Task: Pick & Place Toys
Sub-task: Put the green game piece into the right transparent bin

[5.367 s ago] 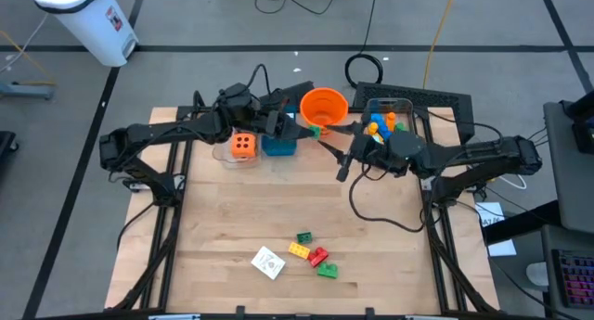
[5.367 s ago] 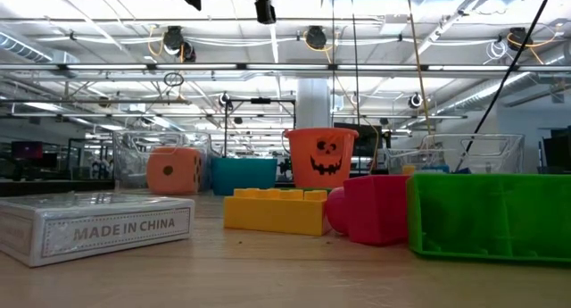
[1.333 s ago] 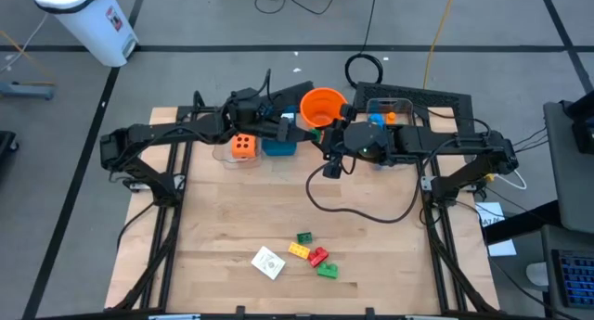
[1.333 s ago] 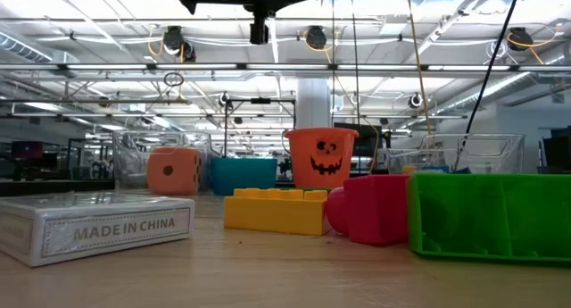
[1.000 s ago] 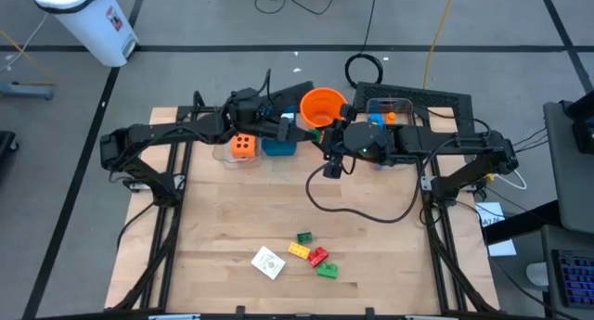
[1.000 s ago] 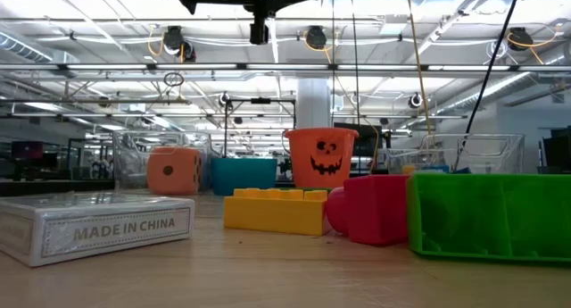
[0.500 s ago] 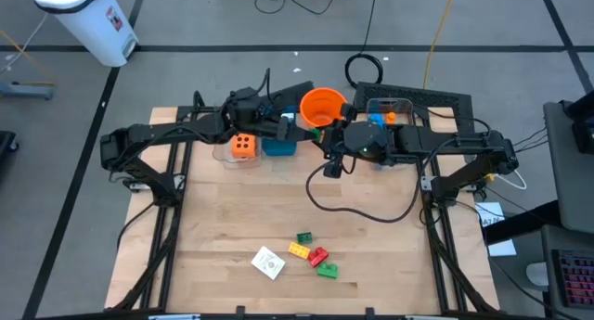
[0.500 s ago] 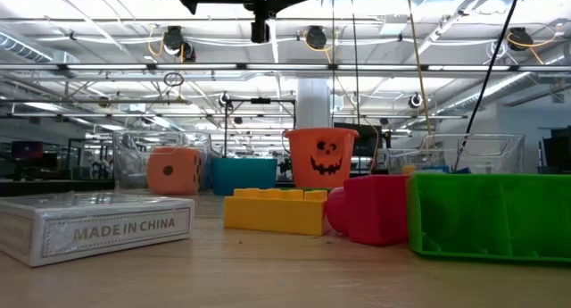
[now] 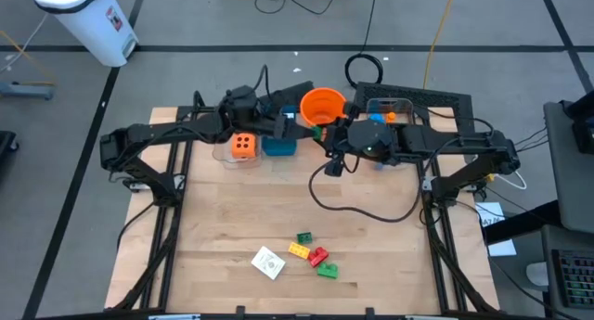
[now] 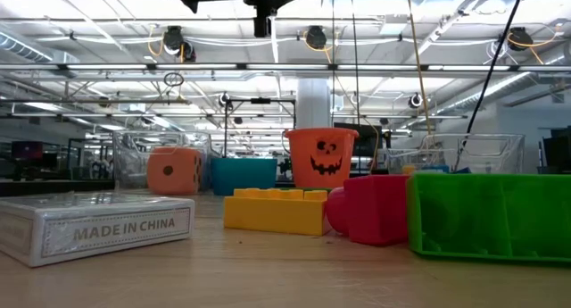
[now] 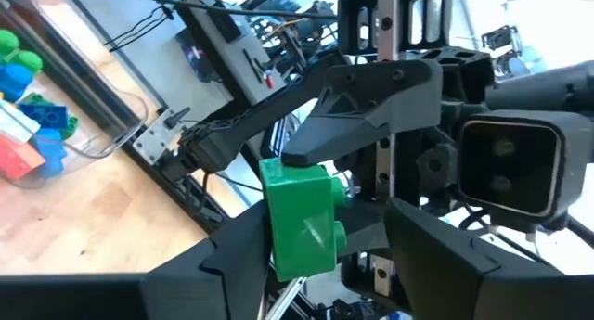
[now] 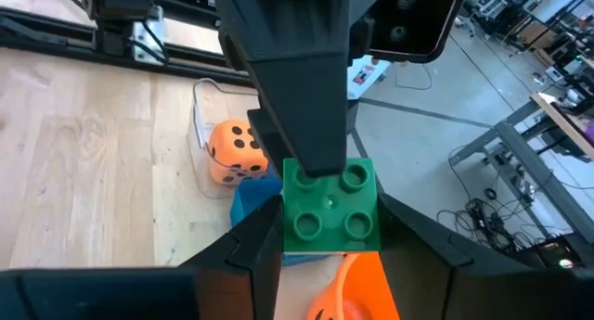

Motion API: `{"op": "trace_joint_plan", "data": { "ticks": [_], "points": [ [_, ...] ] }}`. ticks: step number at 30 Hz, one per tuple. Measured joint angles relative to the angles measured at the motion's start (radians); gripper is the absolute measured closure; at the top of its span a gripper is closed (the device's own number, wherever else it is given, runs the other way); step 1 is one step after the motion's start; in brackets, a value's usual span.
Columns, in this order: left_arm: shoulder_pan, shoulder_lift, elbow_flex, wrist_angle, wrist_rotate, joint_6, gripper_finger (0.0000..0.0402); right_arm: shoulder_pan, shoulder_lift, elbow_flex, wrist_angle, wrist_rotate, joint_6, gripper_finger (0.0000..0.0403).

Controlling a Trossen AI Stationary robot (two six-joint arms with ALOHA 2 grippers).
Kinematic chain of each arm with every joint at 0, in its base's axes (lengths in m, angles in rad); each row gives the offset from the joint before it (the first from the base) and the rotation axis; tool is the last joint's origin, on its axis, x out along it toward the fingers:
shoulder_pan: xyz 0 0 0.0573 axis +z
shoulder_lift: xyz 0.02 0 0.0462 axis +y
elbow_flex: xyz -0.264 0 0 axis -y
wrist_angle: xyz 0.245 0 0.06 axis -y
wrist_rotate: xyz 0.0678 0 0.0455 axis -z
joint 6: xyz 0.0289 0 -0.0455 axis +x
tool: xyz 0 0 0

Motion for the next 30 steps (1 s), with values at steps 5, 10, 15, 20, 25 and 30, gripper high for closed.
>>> {"op": "trace_joint_plan", "data": {
  "ticks": [5,10,15,20,25,30],
  "points": [
    [0.015,-0.001,0.0,0.01,0.026,0.012,0.0182,-0.005,-0.036,-0.001,-0.01,0.035,-0.007,0.0258],
    [0.039,-0.004,0.001,0.014,0.057,0.024,0.0189,-0.008,-0.086,-0.002,-0.025,0.078,0.001,0.0261],
    [0.065,-0.004,0.001,0.012,0.089,0.027,0.0195,-0.012,-0.142,-0.001,-0.028,0.134,0.007,0.0258],
    [0.097,-0.004,0.001,0.011,0.133,0.037,0.0195,-0.013,-0.189,-0.001,-0.062,0.181,0.013,0.0262],
    [0.132,-0.018,0.001,0.005,0.203,0.046,0.0195,-0.039,-0.225,-0.001,-0.206,0.207,0.1,0.0258],
    [0.141,-0.087,0.001,0.005,0.219,0.116,0.0195,-0.092,-0.244,-0.001,-0.376,0.203,0.21,0.0261]
  ]
}}
